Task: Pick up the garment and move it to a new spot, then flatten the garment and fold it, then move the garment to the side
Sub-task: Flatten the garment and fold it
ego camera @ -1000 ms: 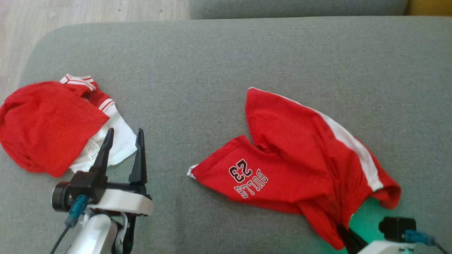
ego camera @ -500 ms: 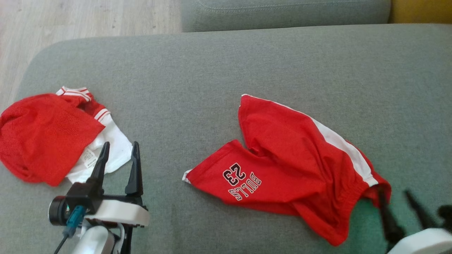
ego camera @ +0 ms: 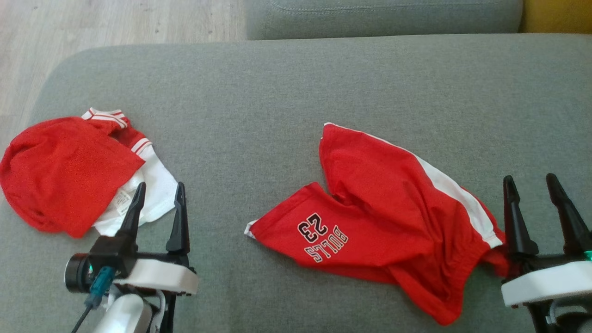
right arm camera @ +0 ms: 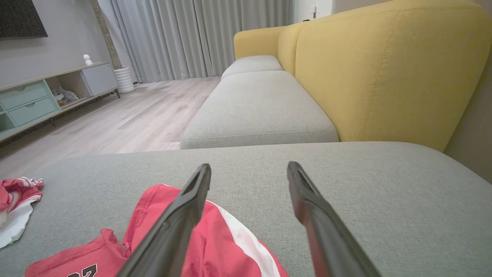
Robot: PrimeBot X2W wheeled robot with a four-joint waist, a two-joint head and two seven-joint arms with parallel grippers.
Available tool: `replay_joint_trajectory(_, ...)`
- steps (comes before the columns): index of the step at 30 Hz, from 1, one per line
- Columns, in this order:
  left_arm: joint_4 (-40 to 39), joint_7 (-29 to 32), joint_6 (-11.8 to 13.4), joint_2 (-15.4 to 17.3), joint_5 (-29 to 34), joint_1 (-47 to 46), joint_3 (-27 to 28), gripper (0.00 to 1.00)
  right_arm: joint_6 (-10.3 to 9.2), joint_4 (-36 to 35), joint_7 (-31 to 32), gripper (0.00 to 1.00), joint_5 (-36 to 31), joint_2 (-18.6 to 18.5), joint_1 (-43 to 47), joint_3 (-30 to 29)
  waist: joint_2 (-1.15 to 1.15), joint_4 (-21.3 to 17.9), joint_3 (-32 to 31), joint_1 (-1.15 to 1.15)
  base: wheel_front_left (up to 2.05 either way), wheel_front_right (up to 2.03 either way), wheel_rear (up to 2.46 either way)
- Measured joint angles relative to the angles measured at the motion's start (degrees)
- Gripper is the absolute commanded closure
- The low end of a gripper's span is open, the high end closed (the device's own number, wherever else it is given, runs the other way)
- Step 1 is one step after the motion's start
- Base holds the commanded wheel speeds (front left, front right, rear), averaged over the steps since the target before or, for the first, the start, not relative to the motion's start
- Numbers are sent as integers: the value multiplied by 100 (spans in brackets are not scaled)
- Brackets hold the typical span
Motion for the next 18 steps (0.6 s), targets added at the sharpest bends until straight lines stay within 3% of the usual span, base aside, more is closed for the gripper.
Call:
replay_joint_trajectory(9,-52,109,-51,52,73,-104,-176,0,0,60,-1,0,16,0,-2,13,0,6,109,0,0,0,0)
replay_joint_trajectory(14,-63,770,-452,31,264,-847,-690,0,0,31,25,0,14,0,-18,-37,0,21,300,0,0,0,0)
replay_joint_trajectory(16,-21,1102,-659,-132,311,-1458,-933,0,0,-12,66,0,8,0,-46,-73,0,23,422,0,0,0,0)
replay_joint_trajectory(18,297,1648,-953,-569,320,-2455,-1234,0,0,-42,105,0,7,-1,-199,-75,0,-4,633,1,0,0,0)
